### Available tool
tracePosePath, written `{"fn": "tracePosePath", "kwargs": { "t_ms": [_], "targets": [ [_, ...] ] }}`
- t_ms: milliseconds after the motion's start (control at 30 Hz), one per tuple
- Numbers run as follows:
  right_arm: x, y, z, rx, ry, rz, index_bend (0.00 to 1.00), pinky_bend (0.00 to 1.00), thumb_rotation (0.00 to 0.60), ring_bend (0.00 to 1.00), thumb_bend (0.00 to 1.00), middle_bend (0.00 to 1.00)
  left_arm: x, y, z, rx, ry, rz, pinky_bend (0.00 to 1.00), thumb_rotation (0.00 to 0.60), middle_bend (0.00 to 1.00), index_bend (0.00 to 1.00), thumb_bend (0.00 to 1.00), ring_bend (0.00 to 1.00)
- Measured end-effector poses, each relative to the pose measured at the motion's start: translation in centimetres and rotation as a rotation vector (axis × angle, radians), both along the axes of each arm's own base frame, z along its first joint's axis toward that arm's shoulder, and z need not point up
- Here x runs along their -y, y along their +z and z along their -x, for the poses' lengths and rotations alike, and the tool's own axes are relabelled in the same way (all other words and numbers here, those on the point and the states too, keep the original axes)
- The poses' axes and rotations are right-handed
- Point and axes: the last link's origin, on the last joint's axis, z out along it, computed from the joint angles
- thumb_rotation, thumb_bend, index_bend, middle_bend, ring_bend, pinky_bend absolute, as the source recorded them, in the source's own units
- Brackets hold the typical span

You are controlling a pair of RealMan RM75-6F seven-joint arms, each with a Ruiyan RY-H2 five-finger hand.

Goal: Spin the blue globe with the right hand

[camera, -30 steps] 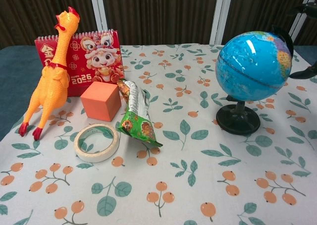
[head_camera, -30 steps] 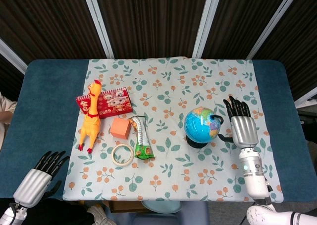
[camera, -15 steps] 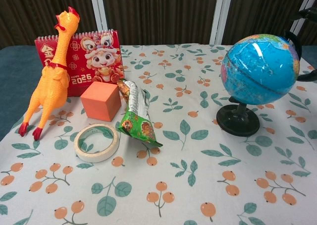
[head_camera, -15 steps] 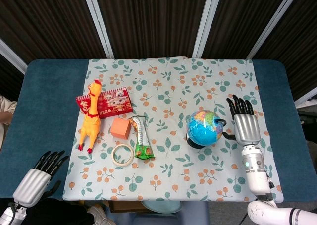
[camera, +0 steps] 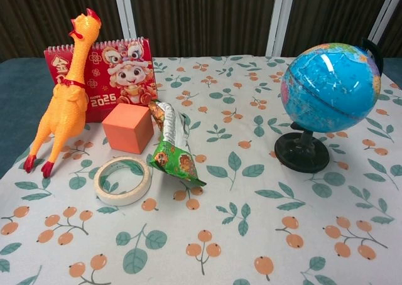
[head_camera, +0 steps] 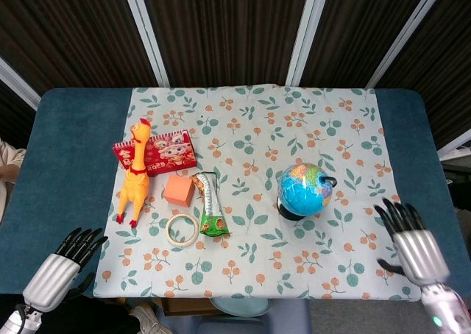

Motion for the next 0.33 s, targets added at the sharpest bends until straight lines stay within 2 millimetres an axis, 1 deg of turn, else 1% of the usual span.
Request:
{"fn": "tracePosePath", "kwargs": {
  "t_ms": [67, 100, 167, 333],
  "targets": [
    [-2.7, 1.1, 1.7, 0.008, -0.065, 0.011, 0.00, 0.00, 0.600, 0.00, 0.05, 0.00, 0.1, 0.1, -0.1, 0.001, -0.008, -0.012, 0.00, 0.600, 0.00, 0.00, 0.46, 0.00],
    [-3.3, 1.4, 2.1, 0.014, -0.072, 0.020, 0.00, 0.00, 0.600, 0.00, 0.05, 0.00, 0.2, 0.1, -0.1, 0.000, -0.012, -0.016, 0.00, 0.600, 0.00, 0.00, 0.46, 0.00],
    [-3.9, 1.8, 2.3, 0.024, -0.055, 0.044, 0.00, 0.00, 0.600, 0.00, 0.05, 0.00, 0.2, -0.1, -0.1, -0.003, -0.015, -0.018, 0.00, 0.600, 0.00, 0.00, 0.46, 0.00],
    [-5.6, 2.8, 2.1, 0.018, 0.013, 0.127, 0.00, 0.00, 0.600, 0.00, 0.05, 0.00, 0.2, -0.3, 0.0, -0.020, -0.007, -0.018, 0.00, 0.600, 0.00, 0.00, 0.46, 0.00]
  ]
}}
